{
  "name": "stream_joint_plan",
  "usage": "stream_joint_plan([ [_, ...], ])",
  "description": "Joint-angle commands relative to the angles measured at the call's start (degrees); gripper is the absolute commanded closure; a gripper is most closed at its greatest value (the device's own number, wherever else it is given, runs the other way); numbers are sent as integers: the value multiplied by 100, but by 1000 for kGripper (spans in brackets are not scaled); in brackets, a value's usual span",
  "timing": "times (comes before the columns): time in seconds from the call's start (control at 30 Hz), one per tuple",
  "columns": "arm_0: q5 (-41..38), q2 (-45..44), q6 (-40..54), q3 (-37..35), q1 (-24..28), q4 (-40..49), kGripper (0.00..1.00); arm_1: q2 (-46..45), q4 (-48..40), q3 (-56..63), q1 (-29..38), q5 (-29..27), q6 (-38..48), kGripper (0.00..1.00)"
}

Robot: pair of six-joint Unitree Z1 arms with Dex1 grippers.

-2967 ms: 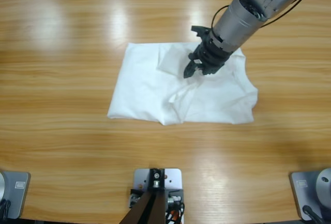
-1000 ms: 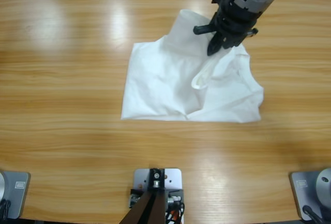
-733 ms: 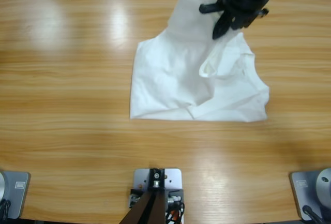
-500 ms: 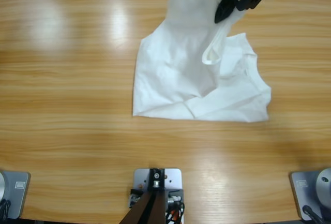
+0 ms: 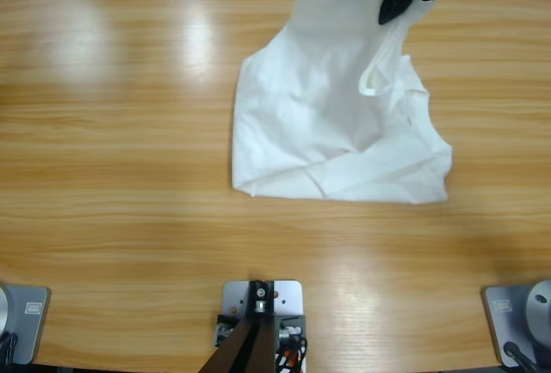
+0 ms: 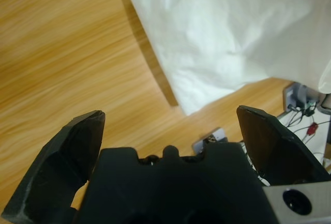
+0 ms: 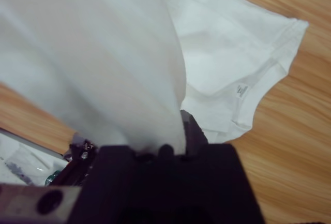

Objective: Fold clothes

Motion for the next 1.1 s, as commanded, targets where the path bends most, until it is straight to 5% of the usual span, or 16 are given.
stream_joint_plan([
  [0.03, 86, 101, 80, 175, 58, 866, 0, -311, 77, 367, -164, -152, -58, 1000],
  [1.1, 151, 24, 106, 233, 66, 866, 0, 670, -577, 1701, -488, 314, -277, 1000],
])
